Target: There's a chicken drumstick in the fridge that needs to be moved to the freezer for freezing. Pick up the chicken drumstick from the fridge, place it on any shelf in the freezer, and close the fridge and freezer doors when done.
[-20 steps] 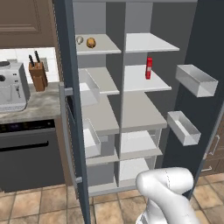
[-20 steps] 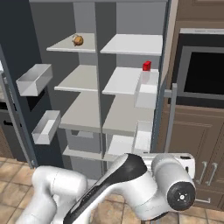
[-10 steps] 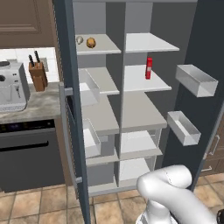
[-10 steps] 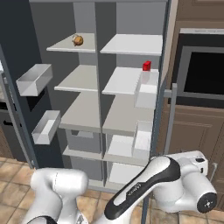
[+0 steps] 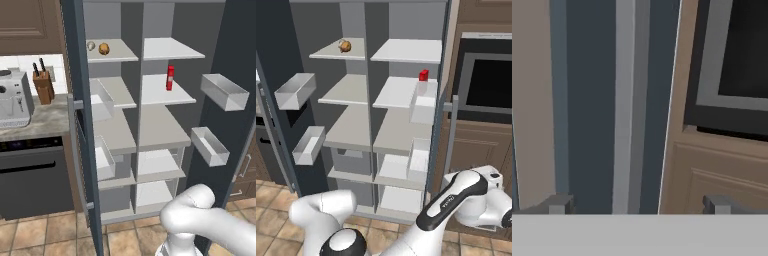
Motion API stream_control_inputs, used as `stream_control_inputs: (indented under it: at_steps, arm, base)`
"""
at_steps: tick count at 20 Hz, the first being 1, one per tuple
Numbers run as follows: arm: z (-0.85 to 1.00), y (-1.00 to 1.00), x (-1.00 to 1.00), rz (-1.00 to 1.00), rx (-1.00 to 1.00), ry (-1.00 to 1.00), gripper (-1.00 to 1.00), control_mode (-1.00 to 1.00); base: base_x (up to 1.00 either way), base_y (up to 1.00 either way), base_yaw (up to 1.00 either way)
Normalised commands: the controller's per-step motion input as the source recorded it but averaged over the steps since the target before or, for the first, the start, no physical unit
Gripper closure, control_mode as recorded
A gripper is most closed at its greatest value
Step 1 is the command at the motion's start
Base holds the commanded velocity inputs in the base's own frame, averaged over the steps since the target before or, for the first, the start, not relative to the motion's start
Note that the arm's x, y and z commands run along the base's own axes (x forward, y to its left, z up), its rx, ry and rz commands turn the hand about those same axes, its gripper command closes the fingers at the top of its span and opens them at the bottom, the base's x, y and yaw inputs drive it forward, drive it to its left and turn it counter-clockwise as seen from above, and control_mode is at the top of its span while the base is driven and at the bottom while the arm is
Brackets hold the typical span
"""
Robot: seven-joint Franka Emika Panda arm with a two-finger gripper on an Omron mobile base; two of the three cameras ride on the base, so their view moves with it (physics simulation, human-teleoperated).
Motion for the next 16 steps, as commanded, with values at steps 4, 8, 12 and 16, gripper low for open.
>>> stream_control_inputs:
  at_steps: [4,8,12,16]
  arm:
    - [-0.38,-0.25,0.43,0.04,0.00,-0.03,-1.00,-1.00]
    - [-0.51,0.04,0.32,0.00,0.00,-0.04,-1.00,-1.00]
    - [-0.43,0.30,0.60,-0.03,-0.02,-0.02,-1.00,-1.00]
    - [-0.41,0.26,0.71,-0.02,0.00,0.00,-1.00,-1.00]
  base:
    - [0.00,0.00,0.00]
    - [0.00,0.00,0.00]
    - [0.00,0.00,0.00]
    - [0.00,0.00,0.00]
